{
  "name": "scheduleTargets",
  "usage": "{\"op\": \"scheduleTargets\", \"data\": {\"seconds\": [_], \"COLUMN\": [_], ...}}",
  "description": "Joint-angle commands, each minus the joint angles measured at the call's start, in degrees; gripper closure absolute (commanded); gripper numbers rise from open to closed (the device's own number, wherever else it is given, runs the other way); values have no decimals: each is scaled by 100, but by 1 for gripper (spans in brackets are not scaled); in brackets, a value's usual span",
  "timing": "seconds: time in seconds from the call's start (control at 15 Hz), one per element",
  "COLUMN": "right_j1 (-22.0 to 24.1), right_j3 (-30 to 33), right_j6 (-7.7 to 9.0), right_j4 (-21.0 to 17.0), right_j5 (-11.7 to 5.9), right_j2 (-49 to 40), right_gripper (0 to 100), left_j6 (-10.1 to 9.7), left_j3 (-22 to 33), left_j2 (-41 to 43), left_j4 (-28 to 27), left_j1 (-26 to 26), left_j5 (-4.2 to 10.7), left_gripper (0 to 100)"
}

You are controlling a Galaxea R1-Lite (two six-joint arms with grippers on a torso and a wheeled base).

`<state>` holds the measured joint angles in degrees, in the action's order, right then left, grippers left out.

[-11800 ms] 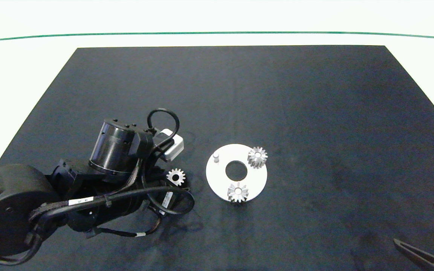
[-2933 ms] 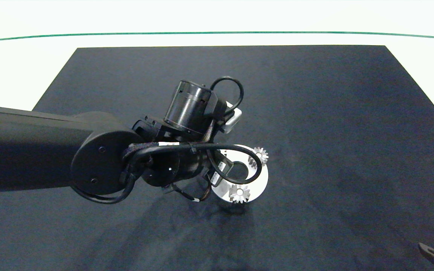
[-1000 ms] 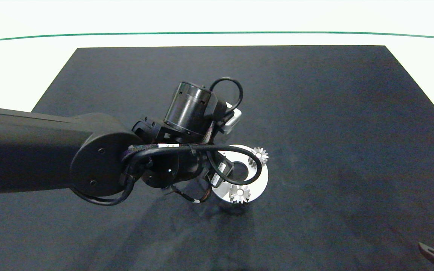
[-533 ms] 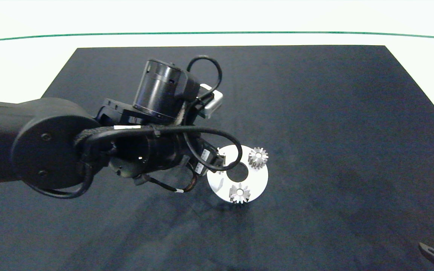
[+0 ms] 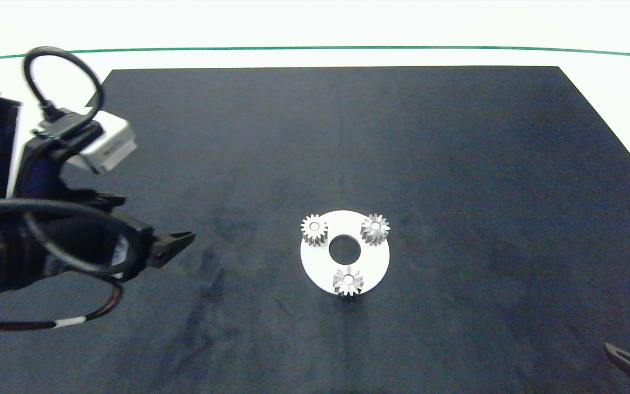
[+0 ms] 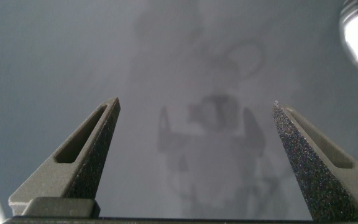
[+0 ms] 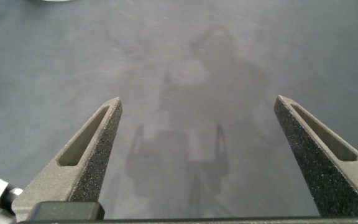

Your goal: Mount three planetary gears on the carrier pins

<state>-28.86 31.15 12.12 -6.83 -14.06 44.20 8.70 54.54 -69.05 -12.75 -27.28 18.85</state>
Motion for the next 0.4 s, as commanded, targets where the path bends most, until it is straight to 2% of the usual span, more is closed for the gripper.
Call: {"op": "scheduleTargets", "data": {"seconds": [0.07, 0.13, 0.27, 0.4], "right_j1": [108, 152, 548, 1093], "right_j3": [49, -91, -364, -320], "right_j6": [-8, -78, -122, -104], "right_j4": [-47, -100, -513, -1040], "right_j5": [-387, -546, -616, -642], "right_j2": [-43, -351, -1107, -1792], "right_gripper": [0, 0, 0, 0], "left_j6": [-361, -361, -361, -361], "left_j3": [-664, -919, -1411, -1604], "left_j2": [2062, 2501, 3389, 4136], "left_j4": [-641, -641, -834, -1441], "left_j1": [1102, 1217, 1427, 1718], "left_j5": [14, 14, 14, -13], "left_gripper": [0, 0, 0, 0]}}
